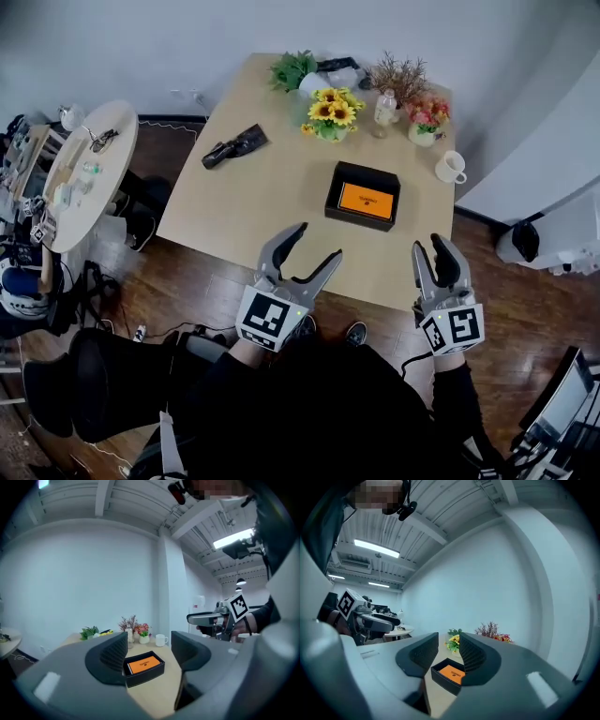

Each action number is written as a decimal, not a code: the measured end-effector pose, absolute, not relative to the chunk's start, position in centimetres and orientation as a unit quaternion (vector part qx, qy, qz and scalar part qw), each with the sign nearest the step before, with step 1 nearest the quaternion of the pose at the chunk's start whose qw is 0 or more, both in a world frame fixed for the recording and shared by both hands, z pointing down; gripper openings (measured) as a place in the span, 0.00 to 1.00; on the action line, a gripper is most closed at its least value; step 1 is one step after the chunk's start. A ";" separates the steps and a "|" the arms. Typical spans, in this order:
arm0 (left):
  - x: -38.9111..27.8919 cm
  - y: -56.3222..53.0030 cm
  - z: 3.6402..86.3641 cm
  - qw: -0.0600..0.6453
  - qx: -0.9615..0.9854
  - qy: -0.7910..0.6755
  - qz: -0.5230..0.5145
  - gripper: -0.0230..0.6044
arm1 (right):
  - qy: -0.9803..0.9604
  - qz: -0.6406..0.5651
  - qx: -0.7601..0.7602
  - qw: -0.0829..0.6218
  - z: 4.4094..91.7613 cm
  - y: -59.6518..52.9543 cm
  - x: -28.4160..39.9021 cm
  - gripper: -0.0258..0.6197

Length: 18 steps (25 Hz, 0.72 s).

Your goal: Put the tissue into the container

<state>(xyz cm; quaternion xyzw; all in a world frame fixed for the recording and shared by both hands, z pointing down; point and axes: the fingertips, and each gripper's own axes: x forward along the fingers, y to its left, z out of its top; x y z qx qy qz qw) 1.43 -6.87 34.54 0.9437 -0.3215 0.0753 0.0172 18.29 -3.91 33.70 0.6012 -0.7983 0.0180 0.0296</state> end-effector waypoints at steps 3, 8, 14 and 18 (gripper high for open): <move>1.0 -5.3 33.3 0.000 0.939 -0.340 0.052 0.48 | -0.786 0.010 0.618 0.017 32.9 -2.4 18.3 0.25; 1.2 -3.2 33.2 0.007 0.943 -0.329 0.049 0.48 | -0.779 0.000 0.627 0.009 32.2 -1.1 18.1 0.25; 1.3 -2.8 33.8 0.008 0.944 -0.323 0.062 0.48 | -0.781 -0.003 0.625 0.009 31.9 -0.8 18.0 0.25; 1.3 -2.7 34.3 0.013 0.945 -0.320 0.066 0.48 | -0.782 -0.003 0.623 0.012 31.9 -0.6 17.7 0.25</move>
